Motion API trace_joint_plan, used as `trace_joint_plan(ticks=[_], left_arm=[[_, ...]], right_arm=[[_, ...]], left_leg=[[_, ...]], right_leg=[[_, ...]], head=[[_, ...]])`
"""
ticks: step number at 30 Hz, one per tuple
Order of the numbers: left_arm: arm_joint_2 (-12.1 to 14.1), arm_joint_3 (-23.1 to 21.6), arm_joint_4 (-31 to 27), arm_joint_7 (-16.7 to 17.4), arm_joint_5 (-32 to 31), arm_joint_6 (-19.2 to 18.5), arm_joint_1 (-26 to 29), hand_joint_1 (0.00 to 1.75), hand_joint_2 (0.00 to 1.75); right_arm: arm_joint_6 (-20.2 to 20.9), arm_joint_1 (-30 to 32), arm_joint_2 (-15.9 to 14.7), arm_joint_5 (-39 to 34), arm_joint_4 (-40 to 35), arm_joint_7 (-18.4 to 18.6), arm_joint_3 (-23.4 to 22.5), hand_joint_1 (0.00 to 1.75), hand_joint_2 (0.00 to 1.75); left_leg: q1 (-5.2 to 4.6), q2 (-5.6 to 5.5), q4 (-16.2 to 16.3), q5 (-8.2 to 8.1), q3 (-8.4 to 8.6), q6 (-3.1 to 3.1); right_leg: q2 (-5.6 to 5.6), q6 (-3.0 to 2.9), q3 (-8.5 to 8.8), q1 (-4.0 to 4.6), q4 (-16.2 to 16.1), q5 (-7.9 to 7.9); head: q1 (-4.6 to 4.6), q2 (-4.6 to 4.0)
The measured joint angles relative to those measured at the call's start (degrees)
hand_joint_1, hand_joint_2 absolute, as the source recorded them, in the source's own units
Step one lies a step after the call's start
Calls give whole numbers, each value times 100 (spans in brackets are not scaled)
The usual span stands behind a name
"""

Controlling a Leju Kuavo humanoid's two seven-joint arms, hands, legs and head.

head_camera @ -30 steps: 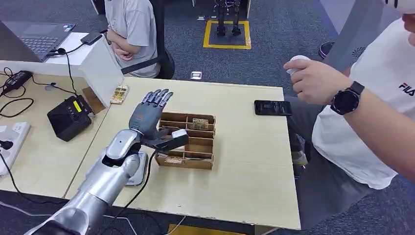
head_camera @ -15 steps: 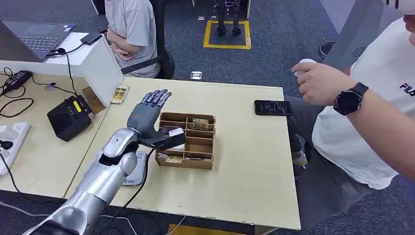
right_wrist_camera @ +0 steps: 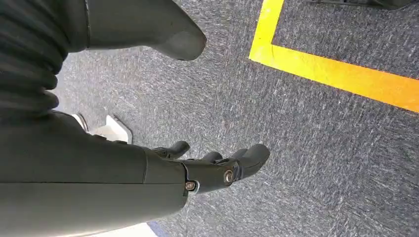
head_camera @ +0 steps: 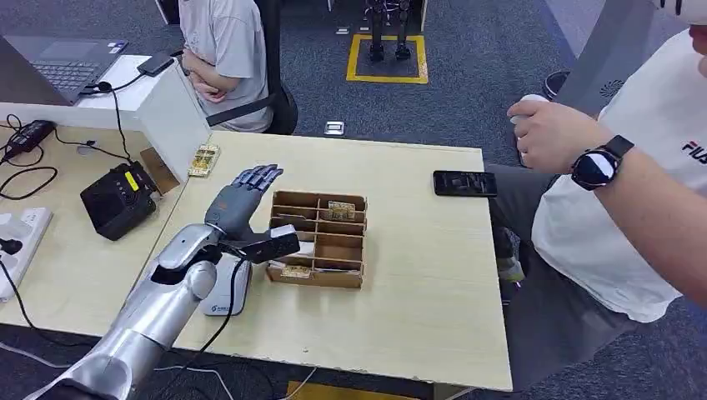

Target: Pass the card to the sensor for recognition and then transmit it.

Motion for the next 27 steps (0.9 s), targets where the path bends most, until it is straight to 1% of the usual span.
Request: trace_joint_plan(ticks=[2, 3, 4, 12, 20, 27], left_arm=[[2, 0, 0, -2, 5, 0, 2, 0, 175], [39, -39, -39, -22, 68, -35, 26, 0, 175], [92, -155, -127, -22, 295, -148, 46, 0, 175], [277, -319, -349, -46, 619, -293, 98, 0, 175], [319, -597, -555, -11, 630, -306, 127, 0, 175], [315, -732, -581, 66, 660, -306, 126, 0, 175]], right_arm=[[0, 0, 0, 0, 0, 0, 0, 0, 175], [0, 0, 0, 0, 0, -2, 0, 0, 175], [0, -2, 0, 2, 0, -2, 0, 0, 175], [0, 0, 0, 0, 0, -2, 0, 0, 175], [-2, -2, 0, 0, 0, -9, 0, 0, 175], [-2, -2, 0, 0, 0, -50, 0, 0, 175]], left_leg=[[0, 0, 0, 0, 0, 0], [0, 0, 0, 0, 0, 0], [-1, 0, 2, 0, -3, 0], [0, 0, 2, 0, -2, 0], [0, 0, 3, 0, -2, 0], [-1, 0, 5, 0, -1, 0]], right_leg=[[0, 0, 0, 0, 0, 0], [0, 0, 0, 0, 0, 0], [0, 0, 1, 0, 0, 0], [-1, 0, 0, 0, 0, 0], [-1, 1, 0, 0, 0, 0], [0, 1, -1, 0, -1, 0]], head=[[0, 0], [0, 0], [0, 0], [0, 0], [0, 0], [0, 0]])
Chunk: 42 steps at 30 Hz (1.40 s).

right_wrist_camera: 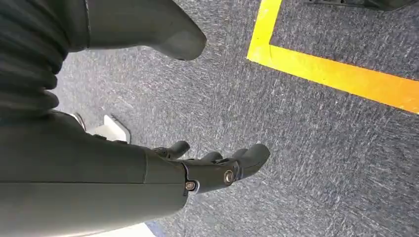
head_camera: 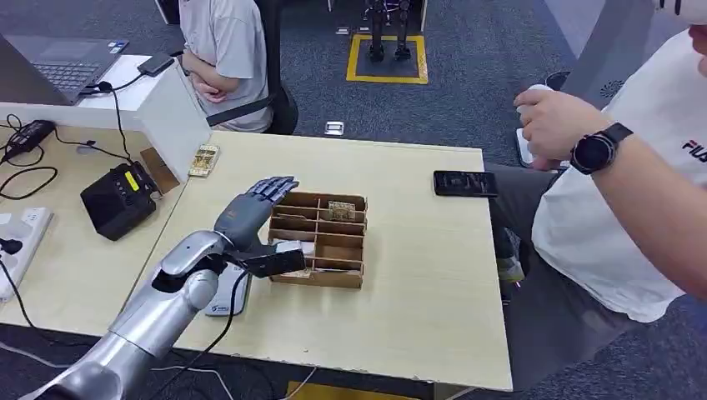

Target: Pass the card to the sensor for recognition and then transmit it.

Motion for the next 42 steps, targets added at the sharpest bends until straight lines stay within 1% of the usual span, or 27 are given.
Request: trace_joint_plan(ticks=[6, 10, 21, 42], left_arm=[[-98, -96, 2, 127, -22, 13, -36, 0, 175], [-170, -103, 44, 223, -100, 162, -50, 0, 175], [-286, -103, 195, 323, -142, 418, -50, 0, 175], [-374, -96, 269, 328, -203, 446, -63, 0, 175]], right_arm=[[2, -2, 0, 0, 0, 0, 2, 0, 175], [0, -2, 0, 2, 0, -9, 15, 0, 175], [0, -1, 0, 2, 0, -17, 74, 0, 175], [0, -1, 0, 2, 0, -17, 92, 0, 175]], left_leg=[[0, 0, 0, 0, -1, 0], [0, 0, 0, 0, 0, 0], [0, 0, 0, 0, -1, 0], [0, 0, 0, 0, -2, 0]], right_leg=[[0, 0, -1, 0, 0, 0], [2, 0, -1, 0, 0, 0], [1, 0, -1, 0, 0, 0], [0, 0, -1, 0, 0, 0]], head=[[0, 0], [0, 0], [0, 0], [0, 0]])
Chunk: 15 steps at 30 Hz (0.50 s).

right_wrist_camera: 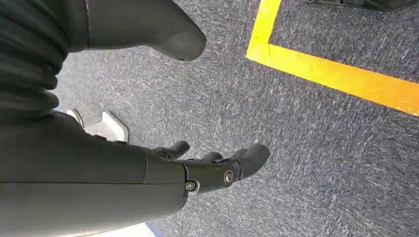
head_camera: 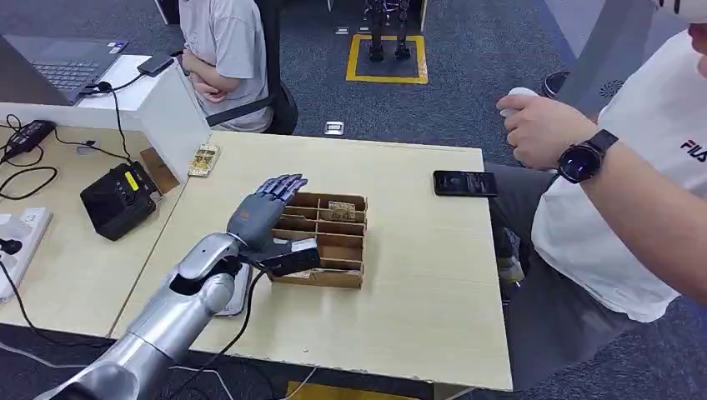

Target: Pass the card to the sensor for recognition and then transmit it.

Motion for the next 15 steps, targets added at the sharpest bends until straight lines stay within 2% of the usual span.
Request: trace_joint_plan(ticks=[15], left_arm=[[-33, 37, 33, 0, 18, 0, -16, 0, 175]], right_arm=[[0, 0, 0, -2, 0, -11, 4, 0, 175]], left_leg=[[0, 0, 0, 0, 0, 0]], right_leg=[[-1, 0, 0, 0, 0, 0]], head=[[0, 0]])
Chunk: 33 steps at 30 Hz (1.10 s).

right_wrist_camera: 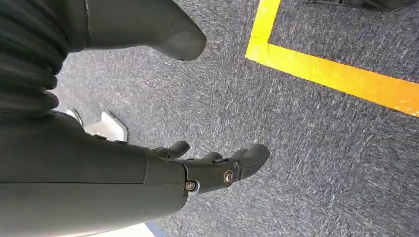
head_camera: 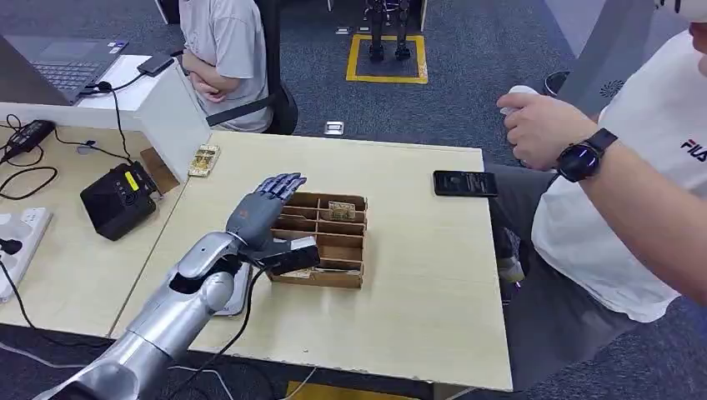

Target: Pass the card to the sensor for recognition and then transmit it.

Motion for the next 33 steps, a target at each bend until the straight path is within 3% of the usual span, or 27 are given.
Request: trace_joint_plan(ticks=[33], left_arm=[[-35, 101, 0, -72, 61, -66, -12, 0, 175]], right_arm=[[0, 1, 0, 2, 0, -4, 44, 0, 175]], left_leg=[[0, 0, 0, 0, 0, 0]], right_leg=[[0, 0, 0, 0, 0, 0]], head=[[0, 0]])
